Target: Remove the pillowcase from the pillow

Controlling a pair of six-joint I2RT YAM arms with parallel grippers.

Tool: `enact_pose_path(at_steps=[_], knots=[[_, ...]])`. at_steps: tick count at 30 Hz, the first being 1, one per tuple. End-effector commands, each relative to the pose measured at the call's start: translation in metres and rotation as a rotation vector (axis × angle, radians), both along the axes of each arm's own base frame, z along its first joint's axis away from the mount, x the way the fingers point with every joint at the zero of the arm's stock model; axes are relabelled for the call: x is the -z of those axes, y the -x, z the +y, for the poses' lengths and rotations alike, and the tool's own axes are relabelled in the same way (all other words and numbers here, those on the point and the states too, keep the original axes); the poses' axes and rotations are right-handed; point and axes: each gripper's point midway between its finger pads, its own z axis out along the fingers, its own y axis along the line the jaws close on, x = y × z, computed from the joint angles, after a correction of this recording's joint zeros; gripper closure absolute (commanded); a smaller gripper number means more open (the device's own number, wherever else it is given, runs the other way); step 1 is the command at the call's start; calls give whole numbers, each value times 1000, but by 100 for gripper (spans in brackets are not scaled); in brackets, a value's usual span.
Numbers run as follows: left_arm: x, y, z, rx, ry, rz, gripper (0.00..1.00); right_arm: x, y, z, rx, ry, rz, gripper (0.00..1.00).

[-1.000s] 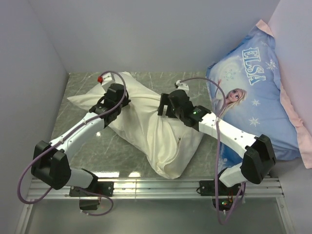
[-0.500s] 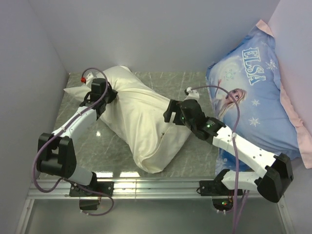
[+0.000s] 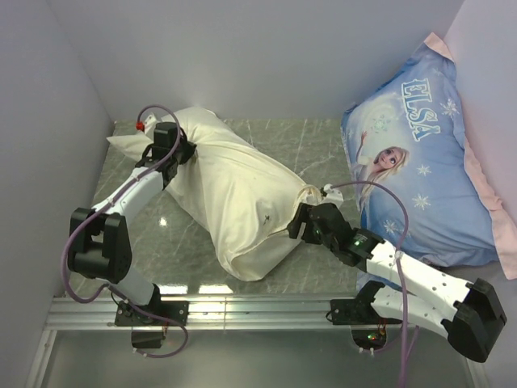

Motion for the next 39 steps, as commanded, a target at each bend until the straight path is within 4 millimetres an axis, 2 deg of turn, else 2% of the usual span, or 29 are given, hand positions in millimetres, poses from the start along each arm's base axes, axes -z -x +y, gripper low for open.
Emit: enact_pose_path(at_steps=[1,3,6,7,9,10,11,12,13,14,16,17,19,20,22,23,24,25,26,27,28,29,30,31,32,34,35,37,39], knots=[[-6,-5,5,-10,-24,-1,100,11,9,-3,27,-48,21,19],[-12,-4,6,2,-40,-7,100,25,16,-2,26,-74,53,26],[-19,-5,4,29,-61,-7,100,37,21,-7,56,-86,68,56],[-24,-5,3,38,-64,-14,100,37,19,-11,76,-86,59,72],[-27,-5,0,59,-76,-15,99,36,21,-12,82,-101,49,76],[-29,-5,-2,74,-80,-19,96,34,21,-12,83,-109,45,76],[-37,-6,-8,110,-79,-32,87,34,21,-13,82,-108,42,76],[-36,-4,-10,132,-98,-14,78,33,21,-13,81,-110,39,76],[-46,-5,-15,155,-109,-33,67,34,22,-14,80,-108,41,76],[-51,-3,-24,193,-119,-37,49,35,22,-14,80,-108,38,76],[-65,2,-32,242,-168,-51,37,39,23,-16,84,-101,43,76],[-71,7,-43,268,-190,-62,29,39,23,-15,79,-105,43,76],[-89,15,-53,312,-264,-88,25,41,23,-14,77,-106,48,75],[-92,22,-65,352,-320,-91,23,41,24,-13,73,-107,46,74],[-108,30,-77,381,-371,-111,18,39,22,-14,78,-106,39,69],[-105,42,-91,436,-418,-91,17,35,21,-14,75,-104,31,65],[-107,47,-95,445,-442,-90,14,32,20,-14,75,-104,23,57],[-108,53,-100,464,-457,-88,11,30,19,-15,78,-103,17,54],[-107,66,-114,509,-479,-84,10,25,18,-15,75,-99,9,52],[-110,74,-117,524,-489,-90,10,23,18,-15,74,-99,4,47],[-106,82,-123,544,-504,-85,10,20,17,-14,73,-102,-3,45],[-103,98,-138,599,-527,-81,10,16,17,-15,71,-100,-7,44],[-106,109,-144,622,-543,-93,10,14,16,-14,70,-101,-10,41],[-100,116,-144,625,-575,-82,10,11,16,-14,69,-107,-16,40],[-97,132,-157,673,-601,-85,10,9,16,-15,72,-107,-17,40],[-86,150,-158,698,-655,-63,10,5,16,-16,77,-110,-26,39],[-84,163,-168,737,-673,-69,10,2,16,-17,80,-114,-31,38],[-76,180,-174,781,-699,-61,10,-2,17,-20,91,-116,-40,38],[-75,202,-190,835,-716,-86,10,-14,16,-24,101,-130,-68,38]])
